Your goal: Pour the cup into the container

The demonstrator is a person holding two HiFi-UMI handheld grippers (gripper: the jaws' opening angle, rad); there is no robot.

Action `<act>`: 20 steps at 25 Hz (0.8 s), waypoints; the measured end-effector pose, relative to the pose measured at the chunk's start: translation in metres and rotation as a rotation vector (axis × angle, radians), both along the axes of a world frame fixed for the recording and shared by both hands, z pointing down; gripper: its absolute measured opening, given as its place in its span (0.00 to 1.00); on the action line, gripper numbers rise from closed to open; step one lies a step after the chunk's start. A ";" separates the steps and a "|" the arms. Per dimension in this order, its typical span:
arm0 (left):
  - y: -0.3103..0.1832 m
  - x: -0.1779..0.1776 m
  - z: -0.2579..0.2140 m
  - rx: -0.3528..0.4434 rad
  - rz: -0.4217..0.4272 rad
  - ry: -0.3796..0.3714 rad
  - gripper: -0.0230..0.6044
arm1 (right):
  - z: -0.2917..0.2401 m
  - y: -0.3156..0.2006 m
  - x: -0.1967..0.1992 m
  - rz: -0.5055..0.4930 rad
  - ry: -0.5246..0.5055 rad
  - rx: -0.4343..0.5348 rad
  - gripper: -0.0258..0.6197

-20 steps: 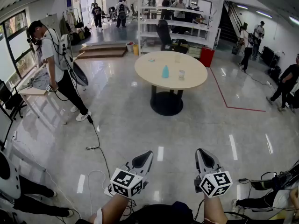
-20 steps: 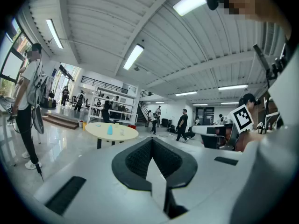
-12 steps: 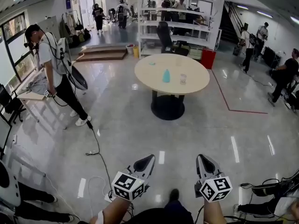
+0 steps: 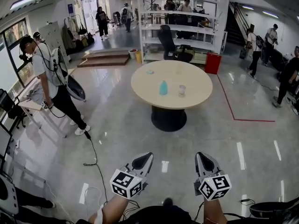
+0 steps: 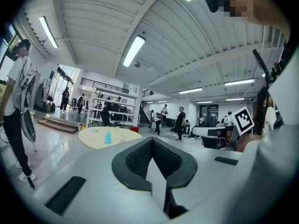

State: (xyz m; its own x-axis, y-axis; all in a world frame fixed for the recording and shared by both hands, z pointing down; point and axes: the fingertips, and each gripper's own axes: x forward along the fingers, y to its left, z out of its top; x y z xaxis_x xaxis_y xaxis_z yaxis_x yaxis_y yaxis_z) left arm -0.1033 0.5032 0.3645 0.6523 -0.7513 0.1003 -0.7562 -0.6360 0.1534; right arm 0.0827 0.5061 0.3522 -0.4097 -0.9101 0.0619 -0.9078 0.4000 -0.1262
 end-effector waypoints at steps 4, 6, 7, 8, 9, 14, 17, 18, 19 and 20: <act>-0.046 0.026 -0.009 0.010 -0.016 -0.002 0.02 | -0.011 -0.048 0.025 -0.019 0.013 0.021 0.05; -0.069 0.035 -0.011 0.007 -0.021 -0.006 0.02 | -0.007 -0.071 0.034 -0.021 0.004 0.007 0.05; -0.080 0.039 -0.010 0.006 -0.021 -0.010 0.02 | -0.003 -0.083 0.037 -0.024 -0.003 -0.002 0.05; -0.091 0.043 -0.009 0.004 -0.020 -0.014 0.02 | 0.000 -0.094 0.040 -0.027 -0.008 -0.010 0.05; -0.103 0.046 -0.007 0.003 -0.020 -0.016 0.02 | 0.003 -0.104 0.043 -0.029 -0.008 -0.014 0.05; -0.167 0.056 0.006 -0.011 -0.022 -0.005 0.02 | 0.014 -0.163 0.054 -0.031 0.003 -0.032 0.05; -0.220 0.051 0.012 -0.012 -0.008 0.010 0.02 | 0.015 -0.216 0.049 -0.015 0.015 -0.035 0.05; -0.238 0.048 0.012 -0.010 0.000 0.013 0.02 | 0.013 -0.235 0.047 -0.002 0.016 -0.030 0.05; -0.255 0.046 0.011 -0.009 0.009 0.015 0.02 | 0.009 -0.253 0.044 0.014 0.014 -0.025 0.05; -0.271 0.043 0.009 -0.009 0.018 0.017 0.02 | 0.005 -0.269 0.042 0.027 0.011 -0.021 0.05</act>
